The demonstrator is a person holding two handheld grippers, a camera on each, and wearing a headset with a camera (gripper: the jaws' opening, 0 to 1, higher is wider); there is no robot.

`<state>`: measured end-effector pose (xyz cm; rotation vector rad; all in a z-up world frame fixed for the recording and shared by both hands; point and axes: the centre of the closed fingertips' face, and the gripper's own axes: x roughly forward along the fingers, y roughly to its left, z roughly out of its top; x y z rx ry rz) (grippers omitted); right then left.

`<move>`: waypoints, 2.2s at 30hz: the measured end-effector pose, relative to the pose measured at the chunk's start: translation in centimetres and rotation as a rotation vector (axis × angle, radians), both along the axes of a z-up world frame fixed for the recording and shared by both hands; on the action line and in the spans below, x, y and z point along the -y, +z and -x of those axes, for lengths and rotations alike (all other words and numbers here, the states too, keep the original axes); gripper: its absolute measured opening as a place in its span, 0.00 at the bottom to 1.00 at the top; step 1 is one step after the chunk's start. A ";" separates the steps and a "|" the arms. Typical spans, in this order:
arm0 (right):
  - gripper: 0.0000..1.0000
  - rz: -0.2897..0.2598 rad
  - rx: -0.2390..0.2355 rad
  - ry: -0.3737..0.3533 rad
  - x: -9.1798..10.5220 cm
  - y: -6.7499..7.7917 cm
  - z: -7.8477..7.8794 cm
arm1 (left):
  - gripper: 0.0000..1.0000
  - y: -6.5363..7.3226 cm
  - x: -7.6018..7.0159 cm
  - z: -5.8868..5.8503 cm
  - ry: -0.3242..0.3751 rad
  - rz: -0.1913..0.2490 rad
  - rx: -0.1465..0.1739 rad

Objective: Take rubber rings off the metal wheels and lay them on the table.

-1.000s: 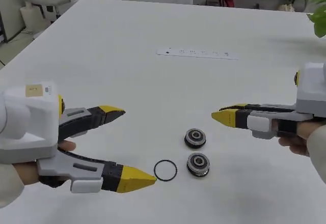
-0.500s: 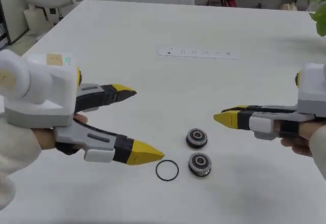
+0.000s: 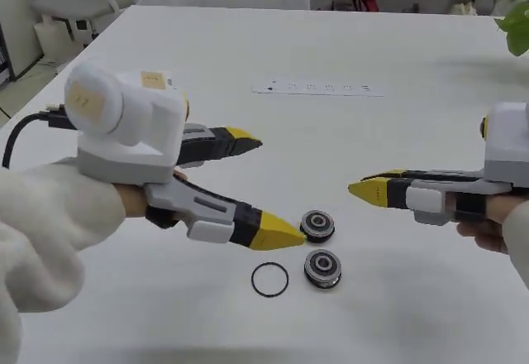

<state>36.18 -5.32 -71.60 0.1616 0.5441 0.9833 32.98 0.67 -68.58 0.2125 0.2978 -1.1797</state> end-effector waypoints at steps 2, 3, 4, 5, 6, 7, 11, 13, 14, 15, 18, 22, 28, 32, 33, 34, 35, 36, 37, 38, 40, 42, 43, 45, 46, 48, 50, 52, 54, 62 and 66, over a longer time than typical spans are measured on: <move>0.19 0.003 -0.003 0.001 0.0 -0.2 0.0 | 0.88 0.2 0.8 -0.1 -0.015 0.007 0.004; 0.19 0.004 -0.005 0.003 0.0 -0.2 0.1 | 0.87 0.2 1.1 -0.2 -0.016 0.007 0.002; 0.19 0.005 -0.007 0.005 0.0 -0.3 0.1 | 0.87 0.1 1.5 -0.3 -0.022 0.000 0.002; 0.19 0.009 -0.009 0.009 0.0 -0.5 0.2 | 0.87 0.0 1.7 -0.5 -0.024 -0.005 0.002; 0.19 0.013 -0.011 0.013 0.0 -0.6 0.2 | 0.87 -0.2 2.1 -0.7 -0.024 -0.015 0.003; 0.19 0.019 -0.013 0.018 -0.1 -0.8 0.3 | 0.87 -0.4 2.3 -0.9 -0.019 -0.022 0.000; 0.20 0.058 -0.003 0.055 -0.3 -1.4 0.9 | 0.86 -1.5 3.8 0.0 -0.051 -0.031 -0.010; 0.20 0.073 0.001 0.070 -0.4 -1.7 1.1 | 0.84 -2.1 3.9 0.6 -0.070 -0.032 -0.014; 0.20 0.084 0.003 0.080 -0.4 -1.9 1.3 | 0.82 -2.3 3.9 0.6 -0.069 -0.032 -0.016; 0.20 0.089 0.004 0.086 -0.5 -2.0 1.4 | 0.81 -2.7 3.9 0.7 -0.066 -0.028 -0.021; 0.21 0.120 0.024 0.133 -0.7 -2.7 1.9 | 0.79 -3.5 3.8 0.7 -0.057 -0.032 -0.027; 0.21 0.186 0.029 0.194 -0.7 -4.2 2.7 | 0.78 -4.6 3.6 1.0 -0.056 -0.049 -0.026; 0.23 0.238 0.014 0.260 -0.7 -5.7 3.7 | 0.69 -5.5 3.9 1.3 -0.049 -0.018 -0.051; 0.25 0.253 -0.004 0.306 -0.8 -6.3 4.5 | 0.61 -5.6 3.9 1.3 -0.044 0.000 -0.063; 0.26 0.258 -0.013 0.319 -0.8 -6.6 4.8 | 0.59 -5.8 4.0 1.3 -0.042 0.002 -0.066; 0.26 0.263 -0.018 0.328 -0.9 -6.8 5.0 | 0.58 -6.0 4.0 1.3 -0.042 0.002 -0.068; 0.26 0.272 -0.021 0.334 -0.9 -7.0 5.1 | 0.57 -6.1 4.0 1.5 -0.048 -0.004 -0.071; 0.26 0.284 -0.022 0.344 -0.9 -7.3 5.3 | 0.56 -6.4 4.1 1.6 -0.056 -0.015 -0.069; 0.26 0.291 -0.022 0.348 -0.9 -7.4 5.4 | 0.55 -6.7 4.2 1.7 -0.060 -0.027 -0.063; 0.26 0.297 -0.021 0.352 -0.9 -7.7 5.4 | 0.53 -6.8 4.3 1.8 -0.065 -0.032 -0.059; 0.26 0.307 -0.016 0.362 -0.8 -8.0 5.4 | 0.49 -7.0 4.3 1.9 -0.069 -0.034 -0.064; 0.26 0.323 -0.009 0.377 -0.9 -8.4 5.6 | 0.42 -7.3 4.3 1.9 -0.070 -0.032 -0.077; 0.27 0.331 -0.006 0.384 -1.0 -8.6 5.7 | 0.40 -7.5 4.4 2.0 -0.070 -0.033 -0.077; 0.26 0.346 -0.003 0.401 -1.0 -9.1 5.7 | 0.38 -7.8 4.4 1.9 -0.062 -0.040 -0.078; 0.26 0.351 -0.001 0.407 -1.1 -9.2 5.8 | 0.37 -7.9 4.4 2.0 -0.059 -0.041 -0.082; 0.25 0.363 0.007 0.422 -1.2 -9.4 6.0 | 0.34 -8.3 4.4 2.1 -0.059 -0.047 -0.084; 0.25 0.371 0.019 0.431 -1.3 -9.5 6.0 | 0.32 -8.9 4.4 2.2 -0.065 -0.068 -0.078; 0.24 0.380 0.042 0.429 -1.3 -9.4 5.7 | 0.31 -9.2 4.5 2.4 -0.074 -0.081 -0.072; 0.23 0.379 0.043 0.427 -1.3 -9.4 5.6 | 0.28 -9.4 4.6 2.4 -0.080 -0.089 -0.069; 0.21 0.381 0.053 0.437 -1.4 -9.5 5.7 | 0.19 -9.9 4.5 2.1 -0.063 -0.108 -0.065; 0.18 0.379 0.067 0.444 -1.5 -9.4 5.6 | 0.17 -10.2 4.3 1.9 -0.054 -0.118 -0.062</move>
